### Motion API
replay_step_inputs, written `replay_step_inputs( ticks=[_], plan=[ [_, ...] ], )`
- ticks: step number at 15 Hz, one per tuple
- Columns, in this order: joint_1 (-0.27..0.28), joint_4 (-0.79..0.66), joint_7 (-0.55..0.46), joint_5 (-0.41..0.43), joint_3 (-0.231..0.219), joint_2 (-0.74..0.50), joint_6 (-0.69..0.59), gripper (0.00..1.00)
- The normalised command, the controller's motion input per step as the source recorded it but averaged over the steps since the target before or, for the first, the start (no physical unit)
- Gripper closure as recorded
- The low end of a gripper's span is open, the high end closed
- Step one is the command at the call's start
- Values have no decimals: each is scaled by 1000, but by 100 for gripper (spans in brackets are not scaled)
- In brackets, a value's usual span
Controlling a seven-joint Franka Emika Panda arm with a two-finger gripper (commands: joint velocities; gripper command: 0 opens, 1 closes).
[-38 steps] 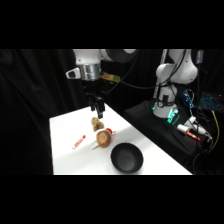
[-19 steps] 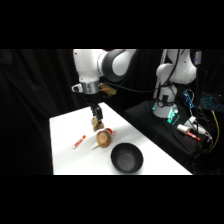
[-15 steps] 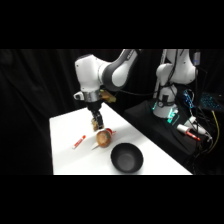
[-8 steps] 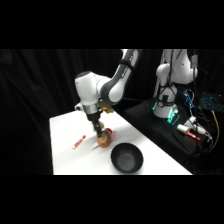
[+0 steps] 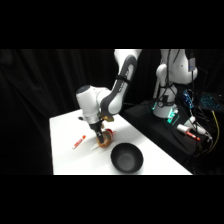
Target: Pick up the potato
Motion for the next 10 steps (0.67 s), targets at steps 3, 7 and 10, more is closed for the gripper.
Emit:
replay_step_inputs(
  ticks=[3, 7, 10],
  plan=[
    [26, 11, 63, 67, 36, -2, -26, 67],
    [50, -36, 79, 27, 16, -98, -92, 97],
    [45, -92, 73, 6, 11, -301, -331, 94]
  ],
)
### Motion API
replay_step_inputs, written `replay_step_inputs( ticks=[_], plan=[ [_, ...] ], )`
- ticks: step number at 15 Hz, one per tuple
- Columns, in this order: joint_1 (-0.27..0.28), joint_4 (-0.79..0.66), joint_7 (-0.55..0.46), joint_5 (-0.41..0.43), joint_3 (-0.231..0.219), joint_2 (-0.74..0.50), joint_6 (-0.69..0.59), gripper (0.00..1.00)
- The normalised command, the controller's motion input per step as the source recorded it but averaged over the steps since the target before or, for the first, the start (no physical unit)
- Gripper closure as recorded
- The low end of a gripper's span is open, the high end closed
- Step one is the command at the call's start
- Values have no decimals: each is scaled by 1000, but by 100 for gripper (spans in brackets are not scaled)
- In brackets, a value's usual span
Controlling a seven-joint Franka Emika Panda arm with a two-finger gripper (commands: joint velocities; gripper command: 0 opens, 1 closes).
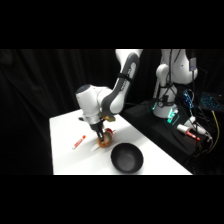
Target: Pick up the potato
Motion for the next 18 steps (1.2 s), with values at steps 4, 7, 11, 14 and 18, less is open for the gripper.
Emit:
replay_step_inputs(
  ticks=[4, 7, 11, 14, 18],
  plan=[
    [57, -90, 64, -59, -3, -445, -427, 95],
    [23, -20, 24, -66, 6, -435, -378, 95],
    [7, 42, -6, -56, 17, -344, -351, 94],
    [7, 57, -8, -56, 21, -250, -247, 94],
    [-1, 42, -56, -47, 25, -178, -153, 94]
  ],
)
